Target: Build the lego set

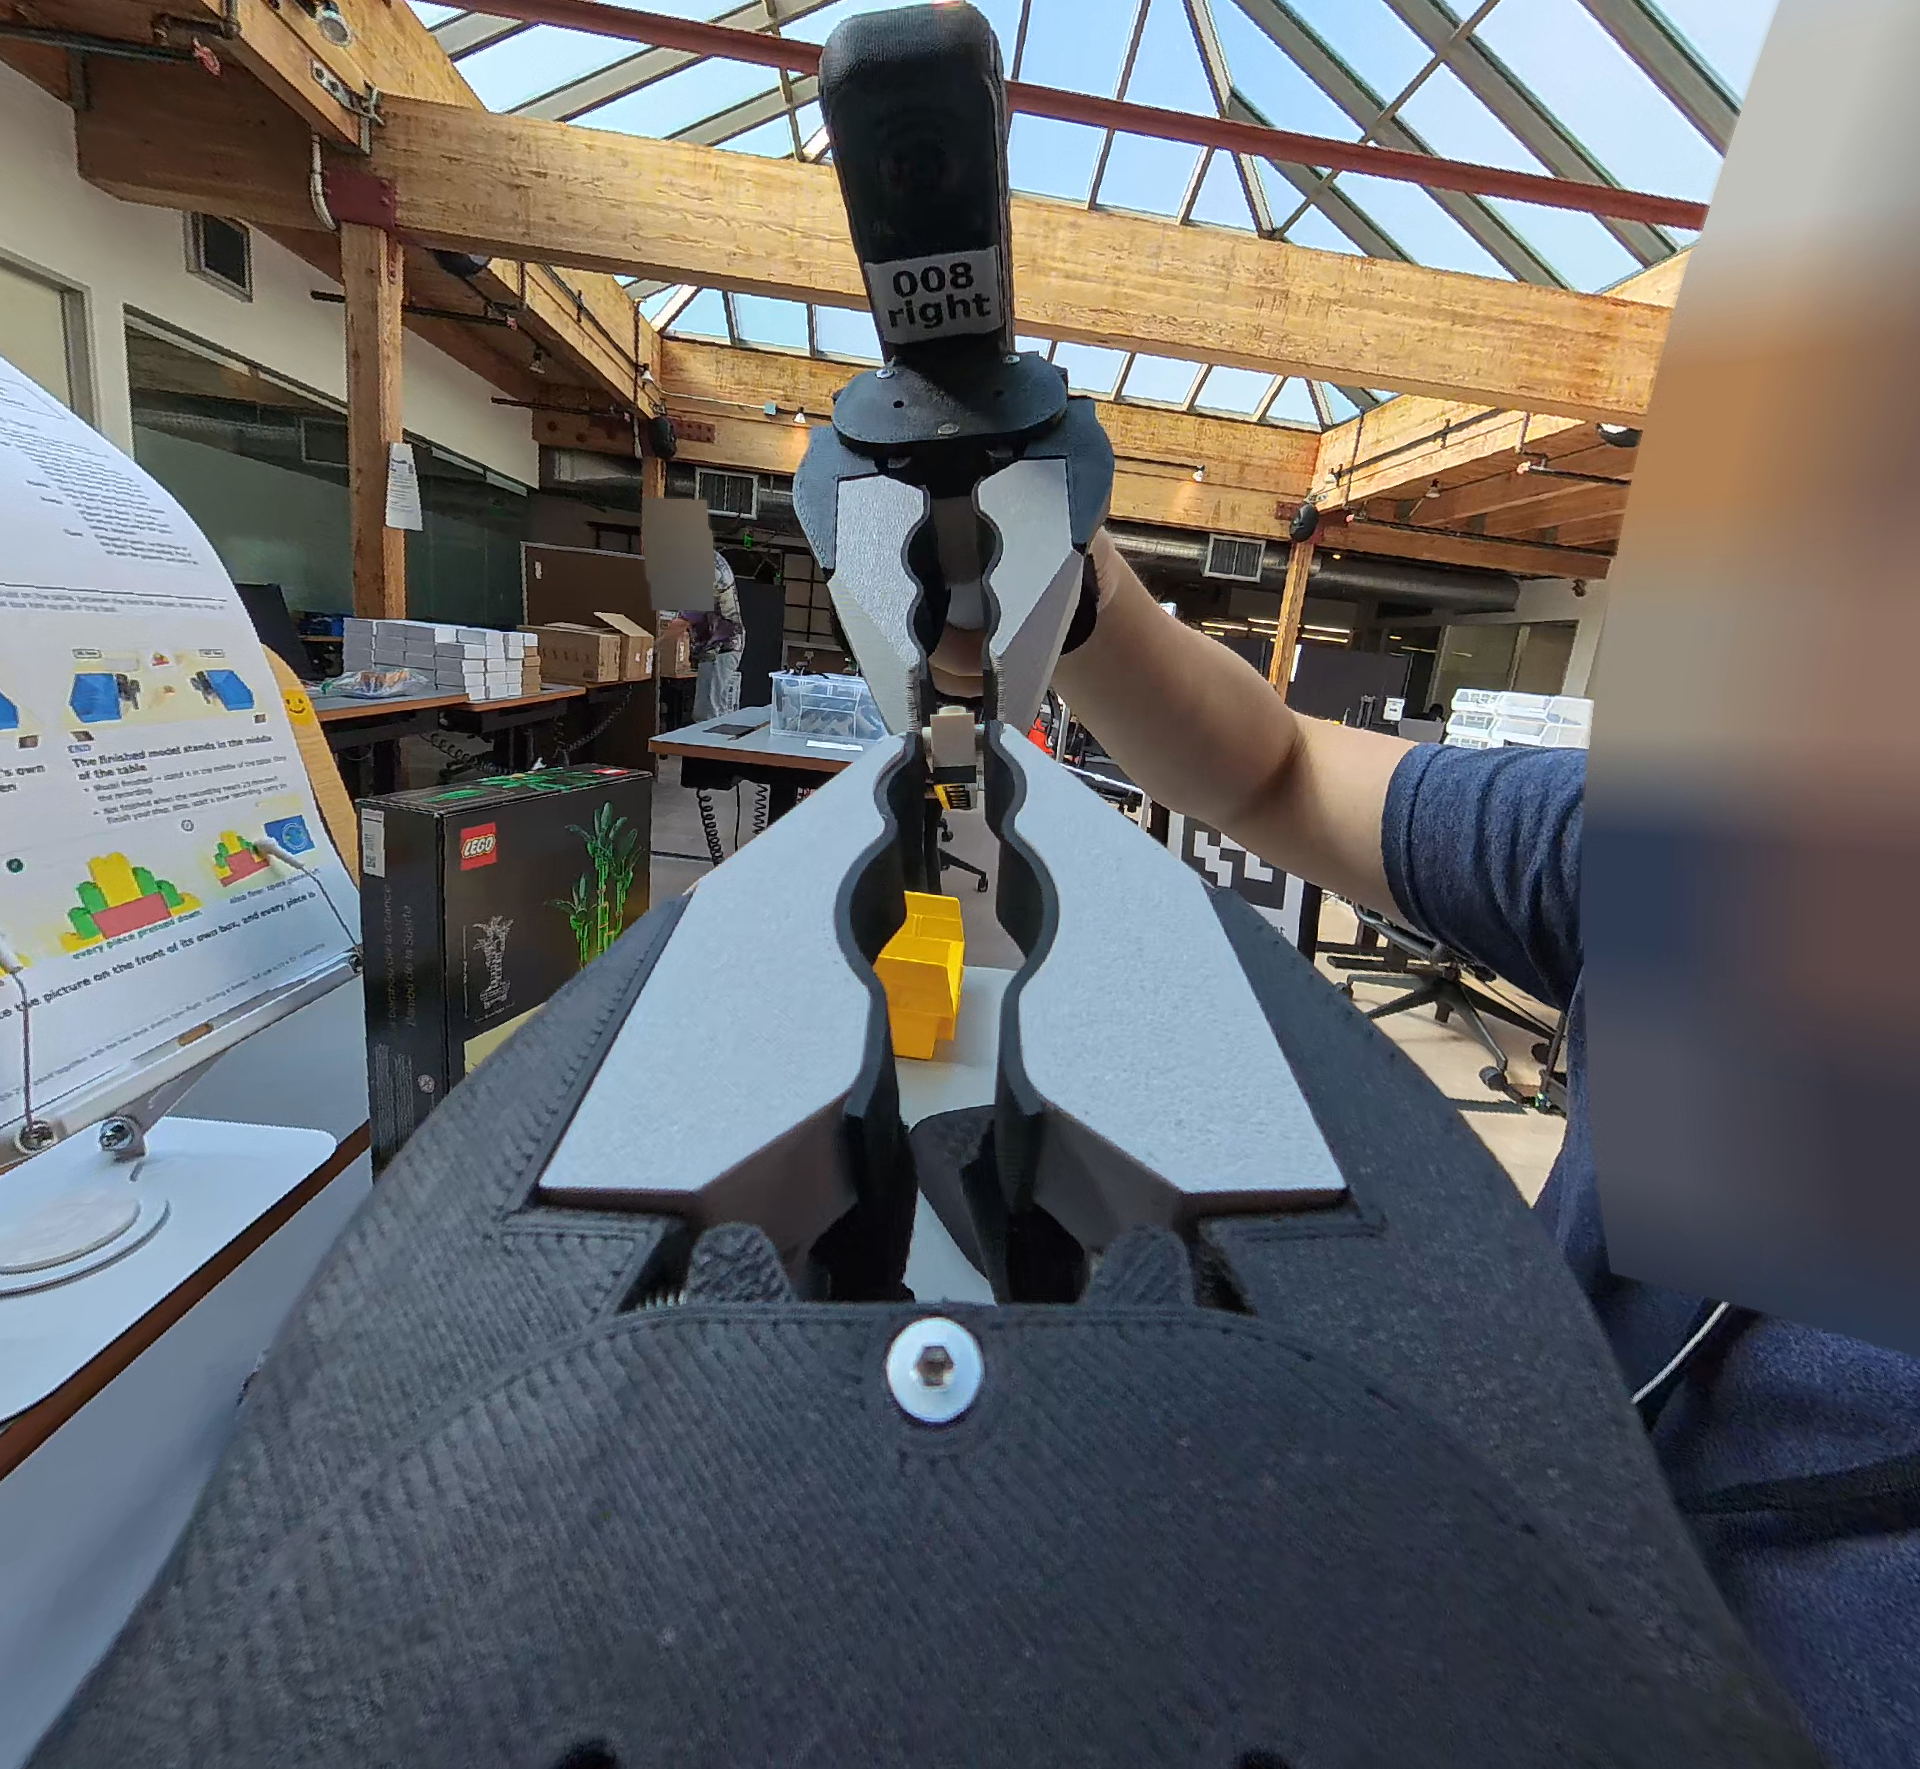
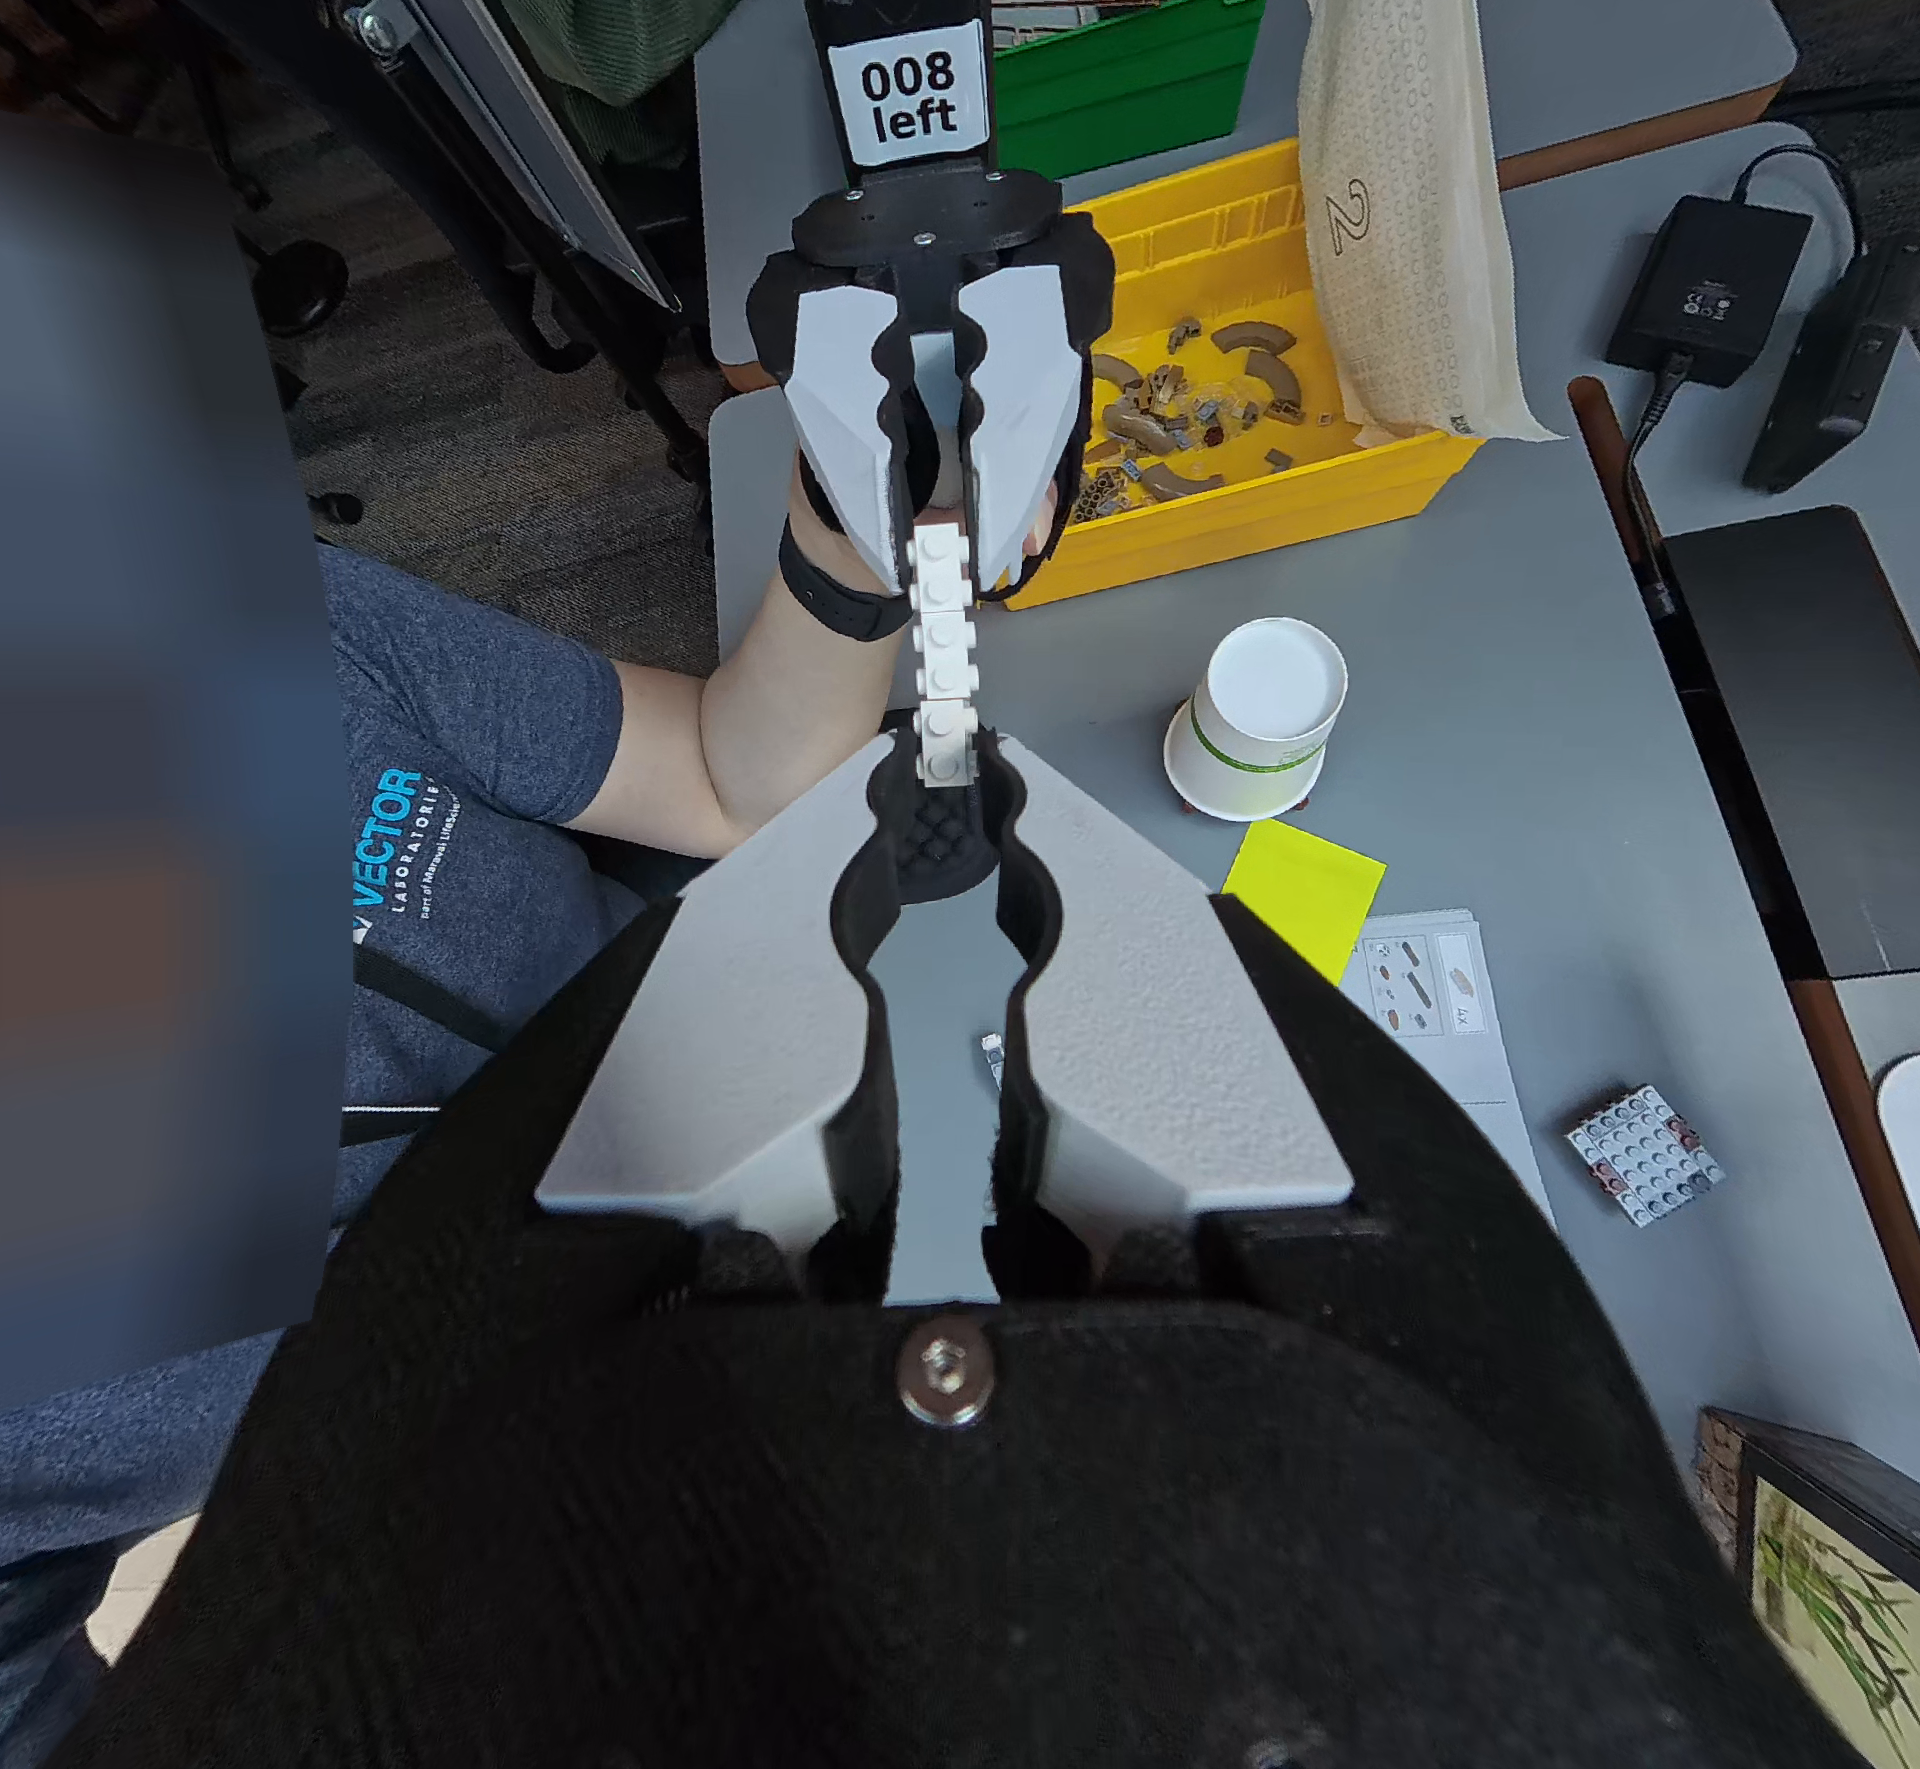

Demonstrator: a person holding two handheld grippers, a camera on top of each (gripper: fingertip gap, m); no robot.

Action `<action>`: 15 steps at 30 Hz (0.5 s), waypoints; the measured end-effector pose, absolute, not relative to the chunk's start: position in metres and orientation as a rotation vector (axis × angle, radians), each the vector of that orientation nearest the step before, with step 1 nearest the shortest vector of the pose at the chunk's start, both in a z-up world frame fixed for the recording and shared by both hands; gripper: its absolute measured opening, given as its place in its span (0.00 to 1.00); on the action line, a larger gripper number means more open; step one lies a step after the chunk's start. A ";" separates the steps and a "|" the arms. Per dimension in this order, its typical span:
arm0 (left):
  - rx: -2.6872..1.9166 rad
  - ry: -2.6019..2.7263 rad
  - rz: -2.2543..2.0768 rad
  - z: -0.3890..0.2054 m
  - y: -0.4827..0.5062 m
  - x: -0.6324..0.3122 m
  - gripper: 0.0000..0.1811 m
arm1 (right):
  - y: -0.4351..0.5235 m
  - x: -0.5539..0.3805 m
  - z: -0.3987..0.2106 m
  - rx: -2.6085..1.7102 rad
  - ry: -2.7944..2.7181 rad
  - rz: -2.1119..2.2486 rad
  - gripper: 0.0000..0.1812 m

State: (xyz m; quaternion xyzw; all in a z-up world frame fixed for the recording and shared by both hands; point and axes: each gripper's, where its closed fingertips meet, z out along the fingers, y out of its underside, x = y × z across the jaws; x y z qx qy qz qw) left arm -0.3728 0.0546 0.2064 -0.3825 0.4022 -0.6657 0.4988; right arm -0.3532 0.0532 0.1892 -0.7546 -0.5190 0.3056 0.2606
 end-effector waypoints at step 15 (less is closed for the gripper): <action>-0.881 0.984 -1.611 0.212 0.045 -0.374 0.05 | 0.050 -0.356 0.194 -2.000 -1.403 0.932 0.07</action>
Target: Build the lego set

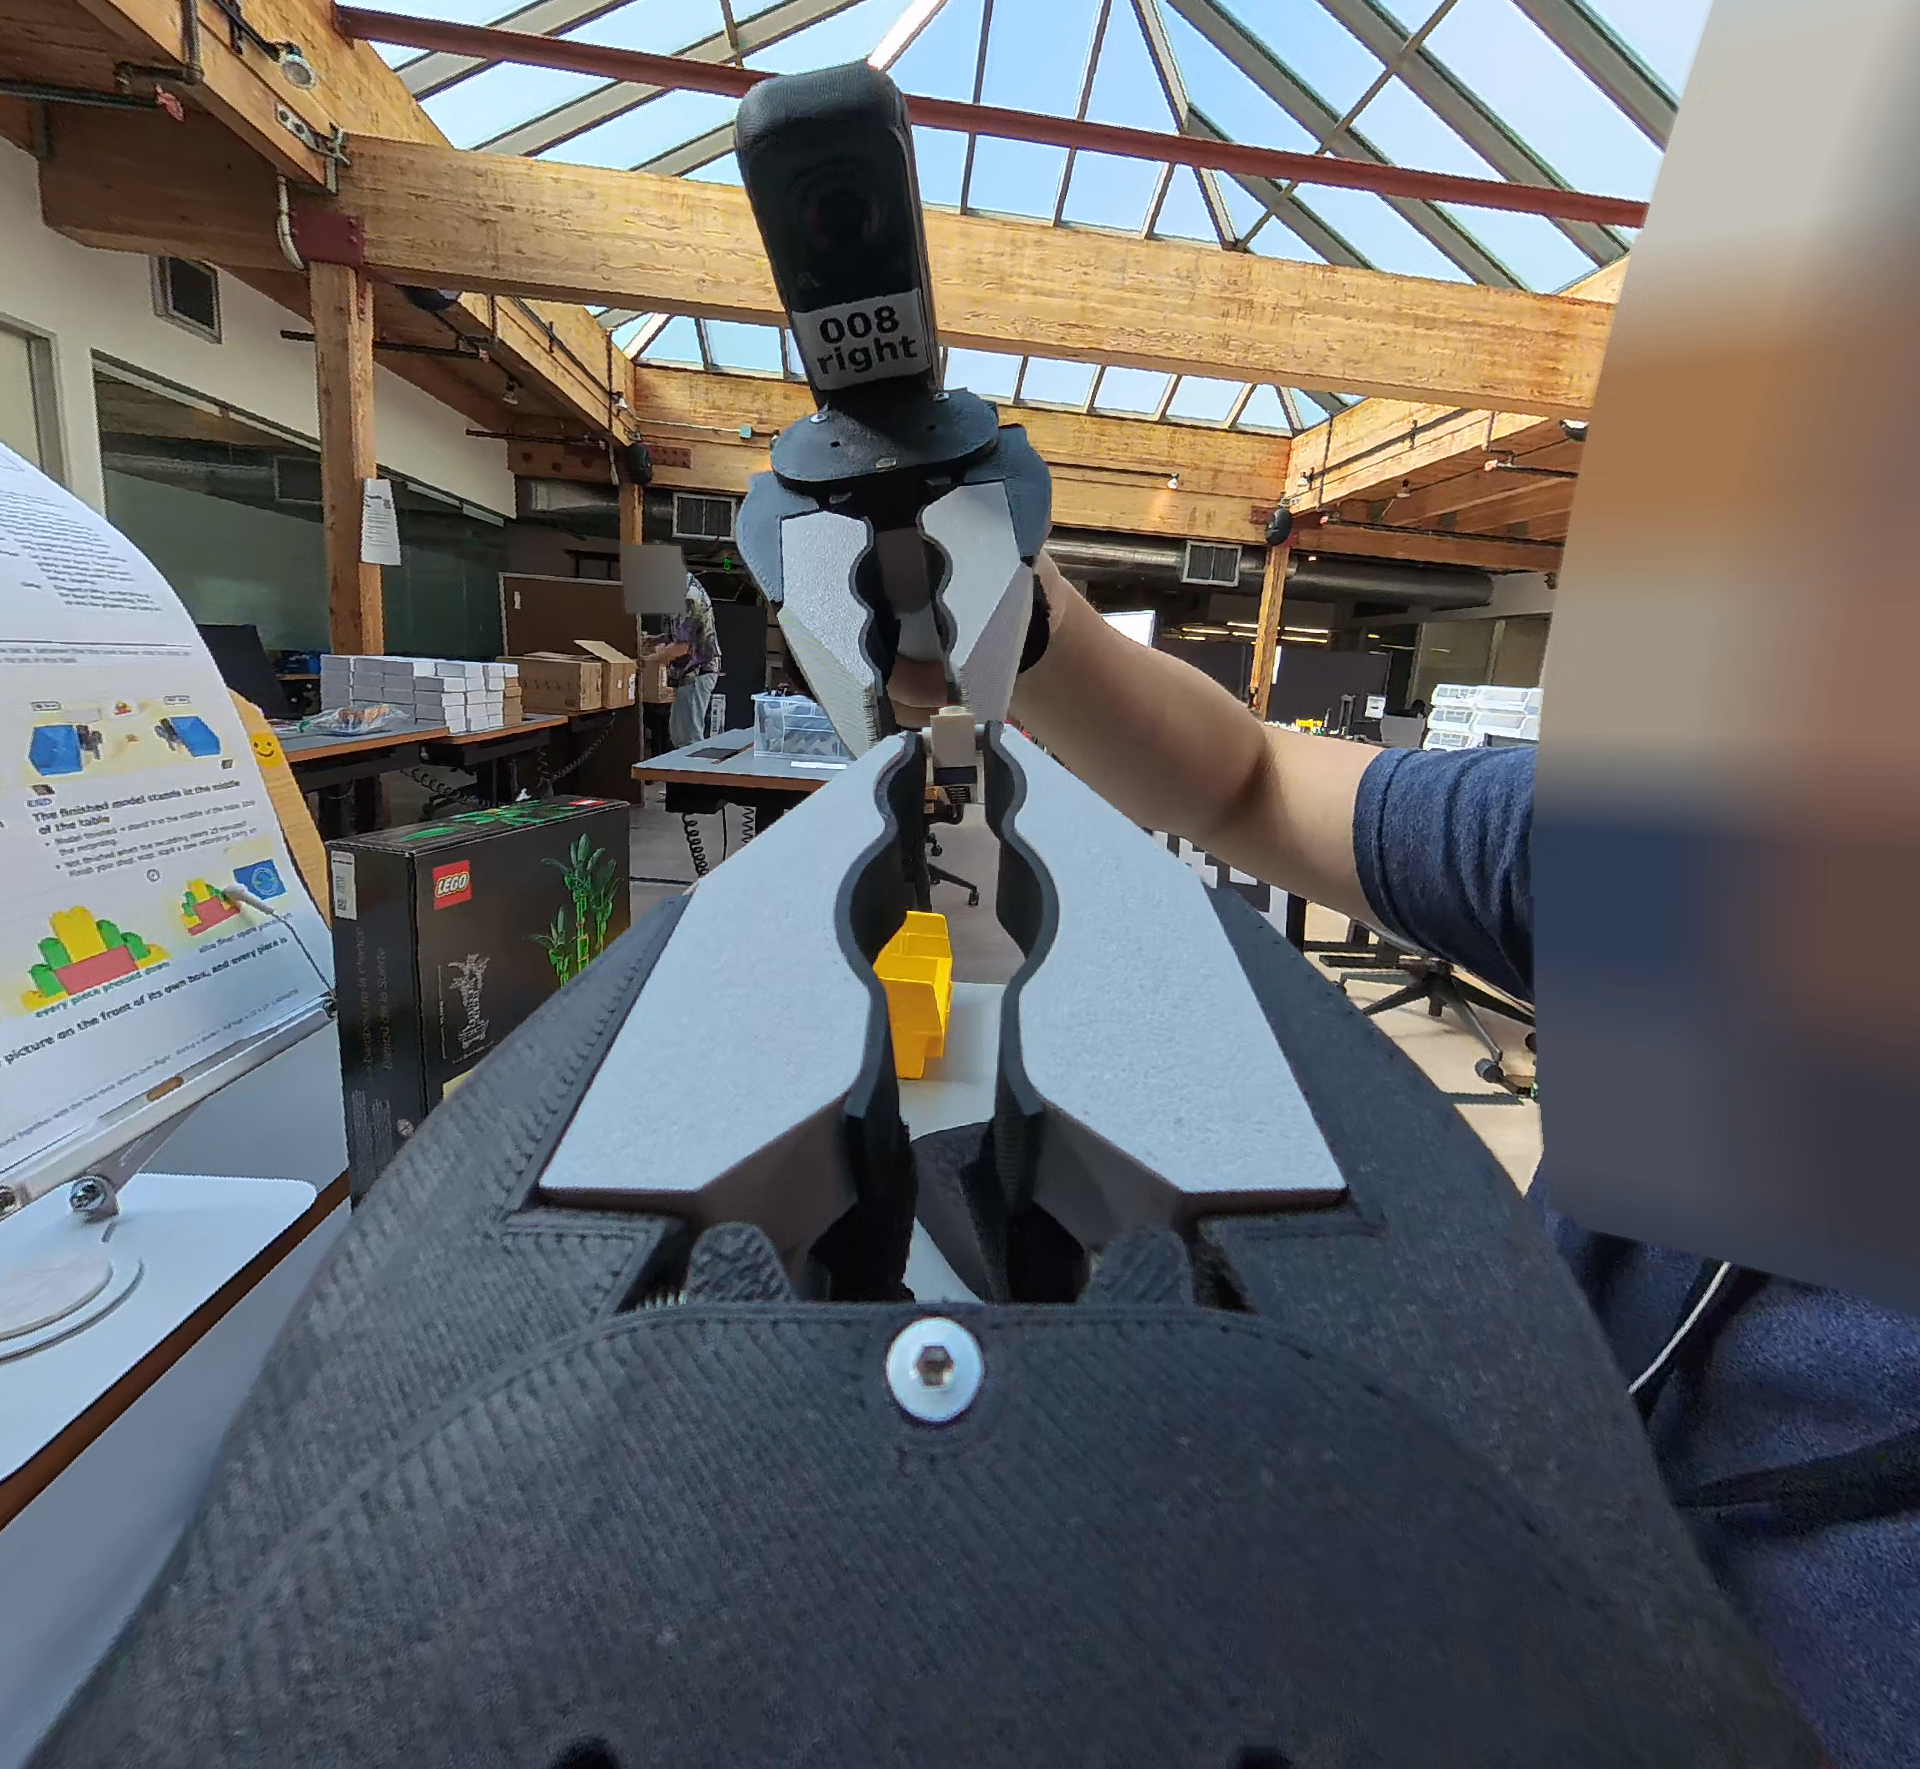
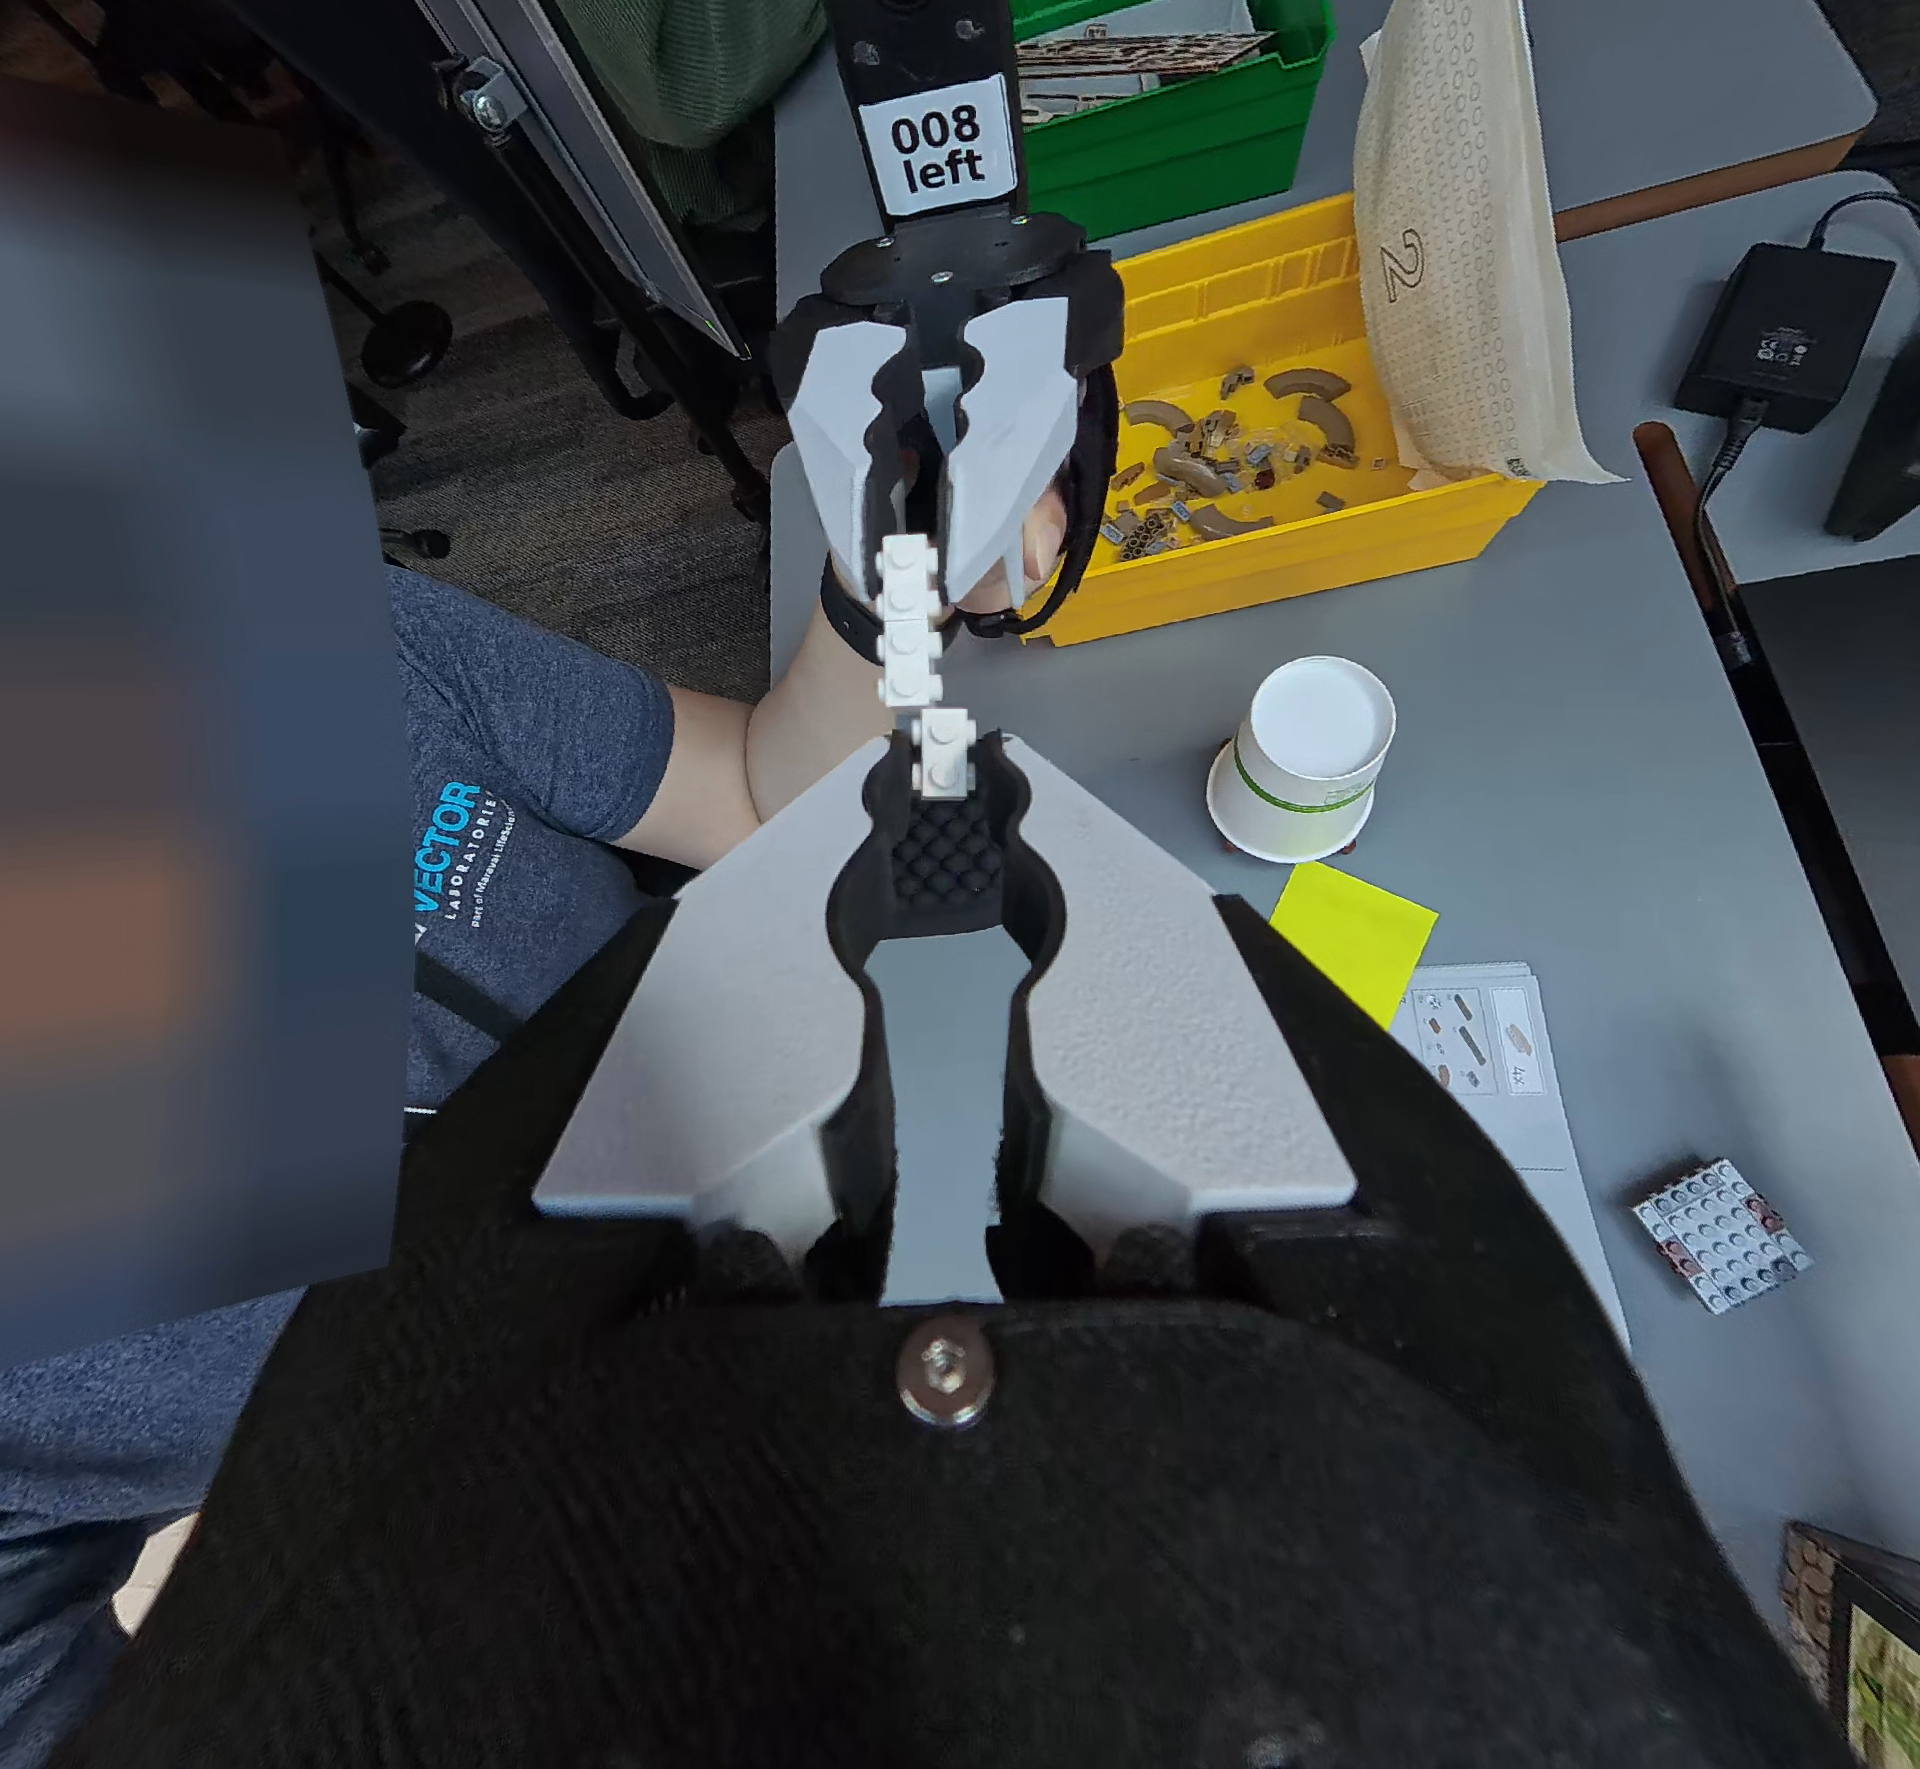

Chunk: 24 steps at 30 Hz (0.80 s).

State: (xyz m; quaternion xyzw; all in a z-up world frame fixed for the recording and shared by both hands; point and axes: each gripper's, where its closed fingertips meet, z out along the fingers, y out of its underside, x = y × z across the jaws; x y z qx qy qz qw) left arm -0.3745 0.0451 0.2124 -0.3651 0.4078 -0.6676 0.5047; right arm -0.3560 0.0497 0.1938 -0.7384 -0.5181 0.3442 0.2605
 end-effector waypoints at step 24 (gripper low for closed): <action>-0.860 0.955 -1.558 0.212 0.046 -0.406 0.05 | -0.003 -0.276 -0.004 -2.409 -0.807 1.335 0.06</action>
